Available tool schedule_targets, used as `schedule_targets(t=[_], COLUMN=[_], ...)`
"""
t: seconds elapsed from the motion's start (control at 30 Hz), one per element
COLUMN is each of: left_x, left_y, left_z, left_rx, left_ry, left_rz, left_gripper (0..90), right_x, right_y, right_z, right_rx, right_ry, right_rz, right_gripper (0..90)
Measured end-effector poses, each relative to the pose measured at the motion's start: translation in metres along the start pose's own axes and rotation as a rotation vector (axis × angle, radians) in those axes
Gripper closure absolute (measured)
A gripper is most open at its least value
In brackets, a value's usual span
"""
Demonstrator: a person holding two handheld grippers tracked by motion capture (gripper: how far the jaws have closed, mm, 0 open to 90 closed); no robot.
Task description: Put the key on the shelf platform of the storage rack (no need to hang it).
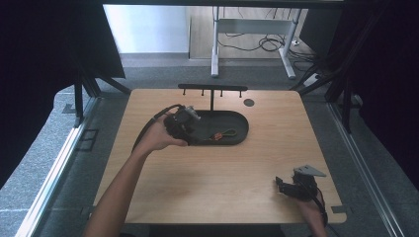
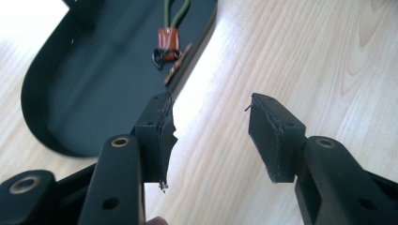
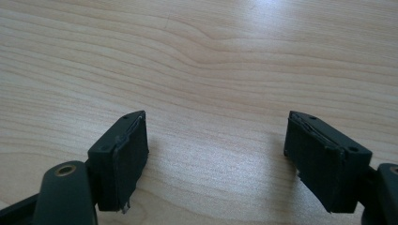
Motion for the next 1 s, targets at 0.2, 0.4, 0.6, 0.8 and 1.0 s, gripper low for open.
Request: schedule_targets(t=[0.2,0.4,0.6,0.8,1.0], left_x=[0.011,0.019,0.024,0.021,0.014], left_y=[0.007,0.021,0.031,0.042,0.055], left_z=[-0.025,-0.046,-0.063,-0.087,-0.11], left_rx=[0.022,0.009,0.025,0.055,0.093], left_ry=[0.021,0.046,0.077,0.082,0.103], left_rz=[0.012,0.023,0.018,0.053,0.022], left_gripper=[51.0,51.0,51.2,51.3,51.3], right_x=[-0.001,-0.002,-0.002,-0.002,-0.003], right_y=[0.0,0.001,0.001,0.0,-0.001], right_z=[0.001,0.002,0.002,0.002,0.003], right_rx=[-0.002,0.0,-0.001,-0.004,-0.011], right_ry=[-0.001,0.0,-0.001,-0.001,0.0], right_rz=[0.0,0.003,0.001,-0.001,-0.011], right_gripper=[22.3,22.0,21.9,21.9,21.5])
Point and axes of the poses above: each handheld gripper's, and its own axes: x roughly backward along the jaws, z roughly out of its top, y roughly to its right, the point moved 5 cm from there along -x, roughly forward along the jaws, and after that the axes turned 15 degrees about z, right-handed, at the moved point
